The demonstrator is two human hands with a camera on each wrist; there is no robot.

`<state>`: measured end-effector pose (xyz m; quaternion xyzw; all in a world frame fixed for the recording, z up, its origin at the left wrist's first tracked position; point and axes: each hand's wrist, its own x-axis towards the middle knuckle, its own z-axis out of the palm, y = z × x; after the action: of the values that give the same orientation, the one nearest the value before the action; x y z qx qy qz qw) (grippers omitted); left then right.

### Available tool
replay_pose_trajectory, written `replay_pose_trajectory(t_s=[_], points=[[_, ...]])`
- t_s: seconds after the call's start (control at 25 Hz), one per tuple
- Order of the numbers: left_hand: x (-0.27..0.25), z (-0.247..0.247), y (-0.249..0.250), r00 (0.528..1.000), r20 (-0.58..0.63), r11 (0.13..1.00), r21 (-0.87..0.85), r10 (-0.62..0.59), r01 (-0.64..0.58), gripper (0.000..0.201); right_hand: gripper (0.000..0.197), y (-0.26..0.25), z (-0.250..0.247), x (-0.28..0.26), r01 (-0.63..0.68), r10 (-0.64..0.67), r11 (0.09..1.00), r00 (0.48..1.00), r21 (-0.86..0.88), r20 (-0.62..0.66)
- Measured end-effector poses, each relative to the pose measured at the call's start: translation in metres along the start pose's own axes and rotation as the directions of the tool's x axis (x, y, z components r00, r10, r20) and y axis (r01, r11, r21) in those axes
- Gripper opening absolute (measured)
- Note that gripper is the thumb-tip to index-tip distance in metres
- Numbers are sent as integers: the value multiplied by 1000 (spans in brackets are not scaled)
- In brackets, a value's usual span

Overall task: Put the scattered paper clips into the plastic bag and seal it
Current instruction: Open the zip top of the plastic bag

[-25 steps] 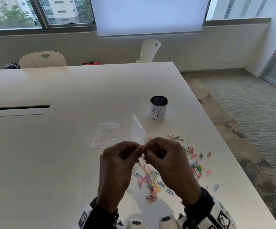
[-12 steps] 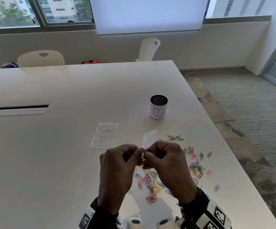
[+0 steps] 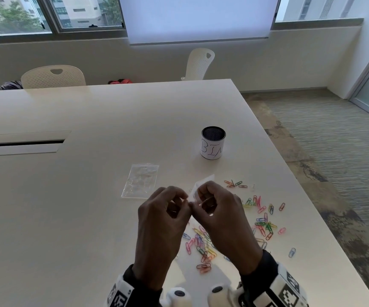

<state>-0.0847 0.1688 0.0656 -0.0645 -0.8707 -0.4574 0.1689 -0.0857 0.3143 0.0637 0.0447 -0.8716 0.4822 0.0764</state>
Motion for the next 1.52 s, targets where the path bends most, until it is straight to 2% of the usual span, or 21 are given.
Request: replay_pose_trajectory(t_s=[0.16,0.4,0.52,0.68,0.76,0.84,0.92,1.0,1.08,1.16,1.24,1.32,1.4,1.52], points=[[0,3,0,1000,22,1000,17,-12,12,18,13,-2,2,4,-2,1,997,1000,-71,-22],[5,-2,-3,997,-36,993,95,-63,66,22,24,-7,-13,4,-33,21,983,997,-181,-70],[4,-2,-1,999,-9,995,90,-35,35,21,25,-7,-15,4,-49,36,982,997,-185,-73],[2,2,3,999,20,998,49,28,-29,21,30,-5,-10,3,-51,55,986,998,-156,16],[-1,-2,4,998,42,999,12,46,-47,20,30,-2,-11,4,-55,55,982,998,-180,-4],[-3,-13,0,989,137,997,-54,62,-55,38,24,0,-16,6,-68,65,983,998,-170,-24],[-3,-23,-9,956,282,997,-29,83,-78,80,17,0,-26,9,-94,94,993,996,-78,0],[-2,-28,-18,912,395,987,58,114,-149,116,11,-3,-36,11,-148,139,985,985,93,100],[1,-26,-23,892,422,963,131,160,-235,132,9,-7,-43,11,-207,140,941,958,269,249],[3,-20,-29,895,392,939,172,212,-297,132,12,-8,-47,11,-228,104,906,936,356,335],[3,-17,-32,907,365,939,186,209,-291,129,14,-8,-48,11,-208,86,918,936,338,341],[2,-14,-34,910,366,940,195,194,-279,129,15,-8,-48,10,-147,66,958,949,246,308],[0,-10,-37,898,383,928,205,218,-312,128,21,-8,-46,8,-35,10,996,961,87,276],[-2,-4,-40,882,407,916,209,236,-342,125,23,-7,-38,9,156,-136,984,970,-85,200]])
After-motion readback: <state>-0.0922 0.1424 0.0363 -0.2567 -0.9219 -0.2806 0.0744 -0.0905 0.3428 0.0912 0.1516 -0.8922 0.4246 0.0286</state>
